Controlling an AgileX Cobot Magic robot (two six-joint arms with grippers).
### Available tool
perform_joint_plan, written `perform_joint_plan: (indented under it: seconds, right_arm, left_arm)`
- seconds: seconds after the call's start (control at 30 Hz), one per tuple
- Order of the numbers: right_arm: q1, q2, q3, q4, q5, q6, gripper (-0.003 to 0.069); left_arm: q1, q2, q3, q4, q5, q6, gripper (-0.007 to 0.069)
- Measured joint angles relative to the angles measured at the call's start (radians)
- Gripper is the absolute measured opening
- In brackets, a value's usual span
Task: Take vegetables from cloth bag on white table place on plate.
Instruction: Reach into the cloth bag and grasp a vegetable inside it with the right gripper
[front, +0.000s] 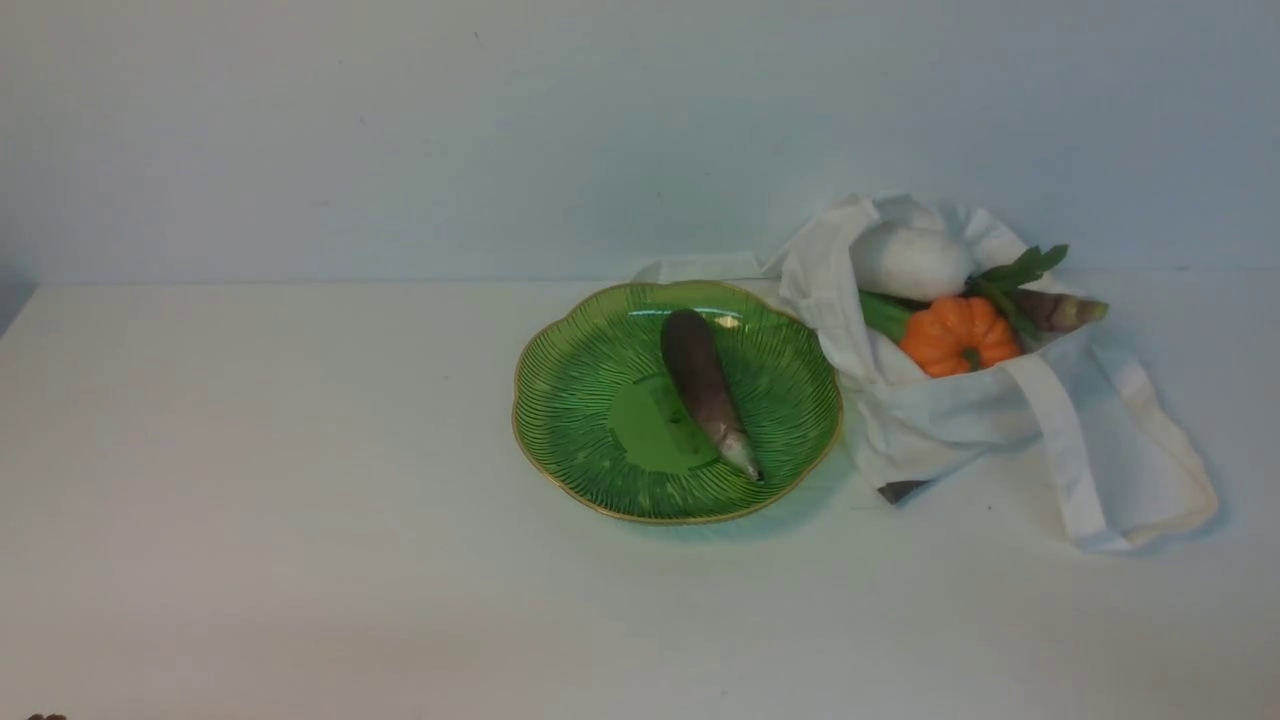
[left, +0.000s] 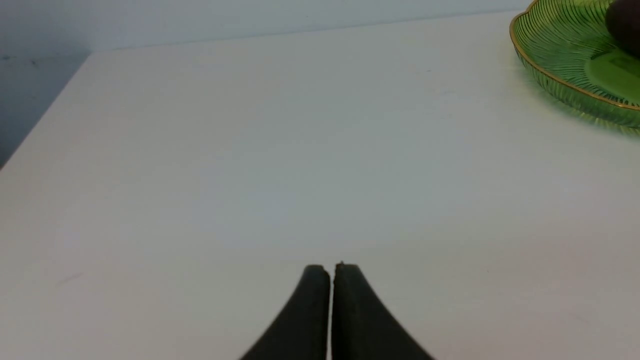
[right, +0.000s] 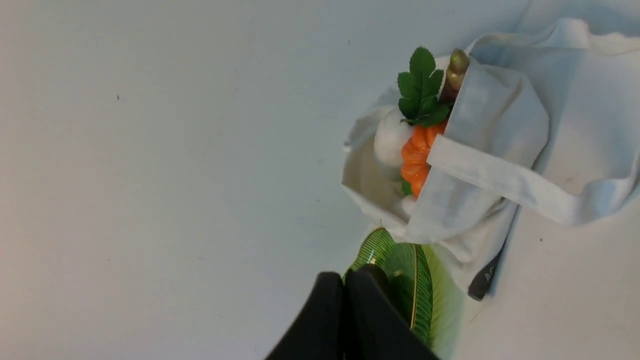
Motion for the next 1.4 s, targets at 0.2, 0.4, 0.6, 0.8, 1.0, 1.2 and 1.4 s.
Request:
perform_joint_plan:
  seconds: [0.2, 0.4, 0.6, 0.8, 1.0, 1.2, 1.4]
  right_arm:
    - [0.000, 0.008, -0.256, -0.062, 0.085, -0.299, -0.0015]
    - [0.000, 0.208, -0.512, -0.199, 0.269, -0.400, -0.0015]
    - [0.000, 0.497, -0.686, -0.464, 0.525, -0.385, -0.0015]
    - [0.000, 0.905, -0.869, -0.546, 0.598, -0.345, -0.0015]
    - [0.000, 1.206, -0.982, -0.521, 0.532, -0.450, 0.0015]
    - [0.000, 1.516, -1.221, -0.451, 0.518, -0.558, 0.0154]
    - [0.004, 1.799, -1.436, -0.434, 0.578, -0.638, 0.0391]
  left_arm:
    - [0.000, 0.000, 0.000, 0.000, 0.000, 0.000, -0.0005]
    - [0.000, 0.000, 0.000, 0.000, 0.000, 0.000, -0.0005]
    - [0.000, 0.000, 0.000, 0.000, 0.000, 0.000, -0.0005]
    - [0.000, 0.000, 0.000, 0.000, 0.000, 0.000, -0.0005]
    - [0.000, 0.000, 0.000, 0.000, 0.000, 0.000, -0.0005]
    - [0.000, 0.000, 0.000, 0.000, 0.000, 0.000, -0.0005]
    - [0.000, 0.000, 0.000, 0.000, 0.000, 0.000, -0.0005]
